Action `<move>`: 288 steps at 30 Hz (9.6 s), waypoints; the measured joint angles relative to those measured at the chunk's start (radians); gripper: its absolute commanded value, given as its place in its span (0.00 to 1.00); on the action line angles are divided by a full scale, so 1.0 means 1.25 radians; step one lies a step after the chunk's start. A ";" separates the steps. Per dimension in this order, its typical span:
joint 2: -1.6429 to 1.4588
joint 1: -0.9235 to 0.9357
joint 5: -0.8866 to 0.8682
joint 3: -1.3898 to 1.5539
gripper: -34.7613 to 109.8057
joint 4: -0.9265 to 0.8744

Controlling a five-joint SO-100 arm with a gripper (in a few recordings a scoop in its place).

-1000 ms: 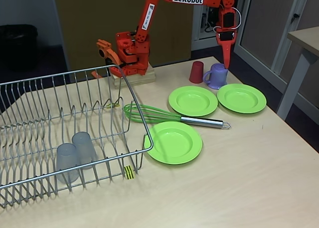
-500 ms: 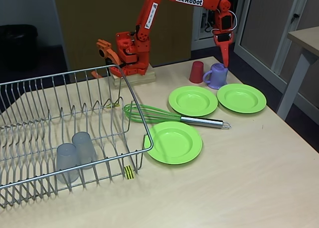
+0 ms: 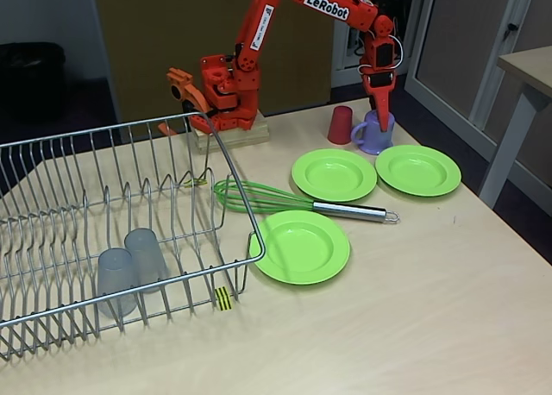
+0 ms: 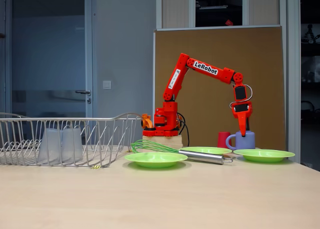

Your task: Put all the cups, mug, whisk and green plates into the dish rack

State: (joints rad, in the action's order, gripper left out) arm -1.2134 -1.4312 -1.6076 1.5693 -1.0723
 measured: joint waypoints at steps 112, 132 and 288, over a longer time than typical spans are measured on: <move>0.493 1.432 1.793 -0.918 0.52 -0.502; 0.508 1.437 1.794 -0.950 0.52 -0.506; -0.448 0.922 1.236 -0.184 0.31 -0.565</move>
State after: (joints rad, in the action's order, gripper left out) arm -1.7733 -0.2792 -0.0629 1.3392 -1.7779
